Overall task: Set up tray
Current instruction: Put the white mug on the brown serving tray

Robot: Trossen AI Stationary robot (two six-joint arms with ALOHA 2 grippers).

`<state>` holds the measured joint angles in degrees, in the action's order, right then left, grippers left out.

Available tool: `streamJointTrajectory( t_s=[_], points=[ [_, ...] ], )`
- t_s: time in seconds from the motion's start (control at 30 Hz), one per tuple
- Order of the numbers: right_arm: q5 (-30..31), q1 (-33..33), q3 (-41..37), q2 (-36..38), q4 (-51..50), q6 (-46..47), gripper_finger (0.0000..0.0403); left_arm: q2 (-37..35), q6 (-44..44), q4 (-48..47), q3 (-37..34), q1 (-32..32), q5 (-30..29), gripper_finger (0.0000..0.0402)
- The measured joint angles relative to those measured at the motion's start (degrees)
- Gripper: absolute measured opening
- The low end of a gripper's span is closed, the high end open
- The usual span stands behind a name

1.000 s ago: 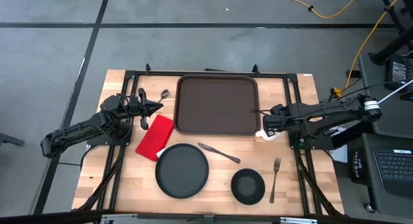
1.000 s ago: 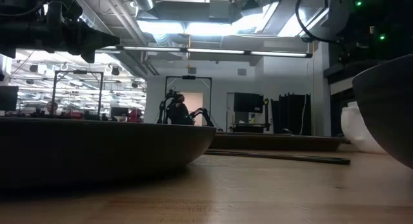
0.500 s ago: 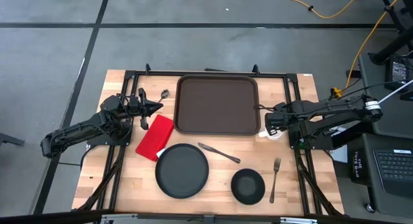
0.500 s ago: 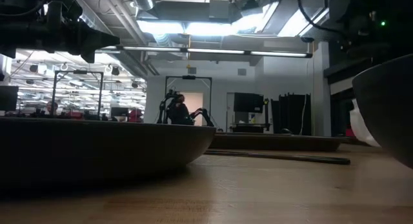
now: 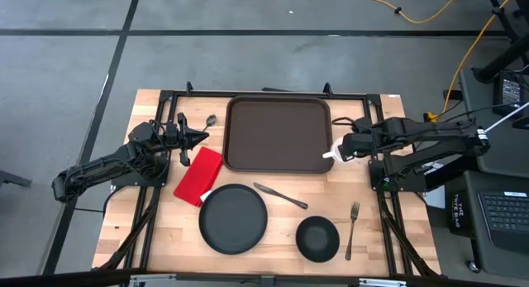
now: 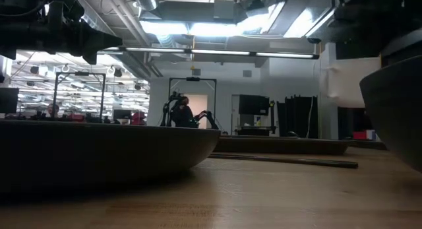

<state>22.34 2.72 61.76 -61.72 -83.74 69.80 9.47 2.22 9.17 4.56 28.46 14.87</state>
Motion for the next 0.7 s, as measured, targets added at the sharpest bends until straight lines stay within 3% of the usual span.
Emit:
streamJointTrajectory(
  t_s=[0.33,0.7],
  points=[
    [0.5,-2.7,-0.6,-3.2,13.4,-8.3,0.0008,0.0,-1.4,-0.3,0.0,0.0,0.0,0.0016],
    [-3.2,-12.1,-0.6,-8.5,24.0,-19.4,0.0008,2.0,0.9,-0.3,0.0,-0.9,-1.1,0.0126]
  ],
)
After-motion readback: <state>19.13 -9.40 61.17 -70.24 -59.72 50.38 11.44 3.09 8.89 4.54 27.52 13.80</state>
